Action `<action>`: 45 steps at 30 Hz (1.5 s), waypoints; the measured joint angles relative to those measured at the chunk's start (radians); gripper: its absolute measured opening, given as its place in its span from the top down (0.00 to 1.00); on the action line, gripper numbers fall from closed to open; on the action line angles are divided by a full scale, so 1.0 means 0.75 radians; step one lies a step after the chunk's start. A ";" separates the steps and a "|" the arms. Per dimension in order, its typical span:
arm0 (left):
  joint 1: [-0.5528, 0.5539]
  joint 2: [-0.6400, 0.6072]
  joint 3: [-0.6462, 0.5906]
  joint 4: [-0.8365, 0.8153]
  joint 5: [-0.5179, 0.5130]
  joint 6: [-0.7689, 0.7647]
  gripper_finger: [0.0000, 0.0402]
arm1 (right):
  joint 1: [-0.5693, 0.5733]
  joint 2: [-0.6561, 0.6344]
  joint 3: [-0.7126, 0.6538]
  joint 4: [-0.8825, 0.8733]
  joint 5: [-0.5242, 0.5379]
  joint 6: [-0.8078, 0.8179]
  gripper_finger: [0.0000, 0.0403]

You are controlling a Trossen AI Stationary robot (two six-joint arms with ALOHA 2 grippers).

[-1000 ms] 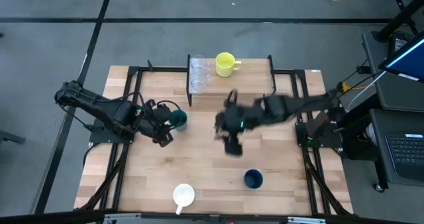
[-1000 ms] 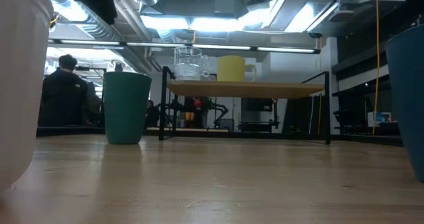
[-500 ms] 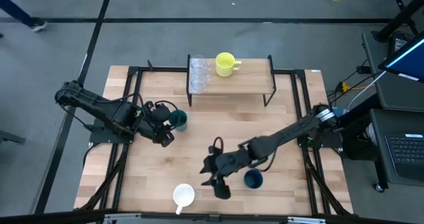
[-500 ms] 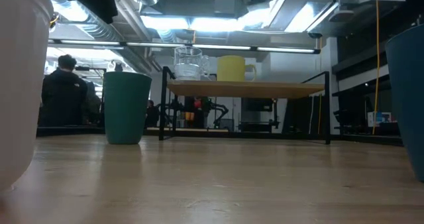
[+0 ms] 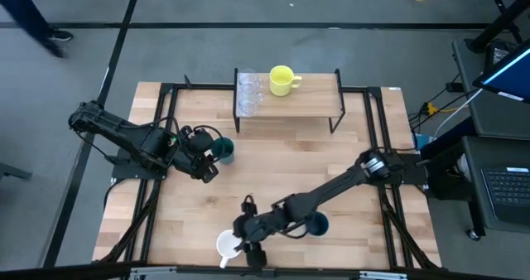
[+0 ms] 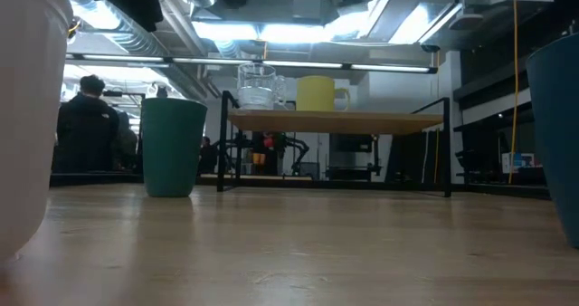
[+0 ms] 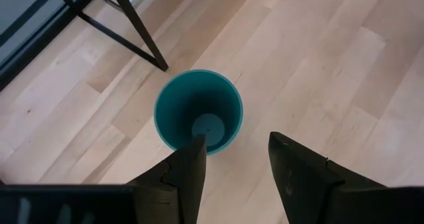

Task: Stack small to large cups/mugs on shelf
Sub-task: Put the white mug on the shelf, aligned with the yellow mug

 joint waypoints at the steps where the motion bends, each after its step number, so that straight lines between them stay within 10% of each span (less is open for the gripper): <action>1: 0.000 0.000 0.000 0.001 -0.001 0.000 0.61 | -0.002 0.029 0.036 -0.025 0.006 -0.002 0.47; 11: 0.001 0.000 0.000 0.006 -0.035 0.000 0.61 | -0.037 0.201 0.341 -0.376 0.143 -0.038 0.47; 37: 0.001 0.000 0.000 0.025 -0.035 -0.006 0.61 | -0.070 0.267 0.333 -0.383 0.130 0.041 0.47; 45: 0.001 0.000 0.000 0.025 -0.037 -0.005 0.61 | -0.071 0.267 0.333 -0.403 0.068 0.073 0.64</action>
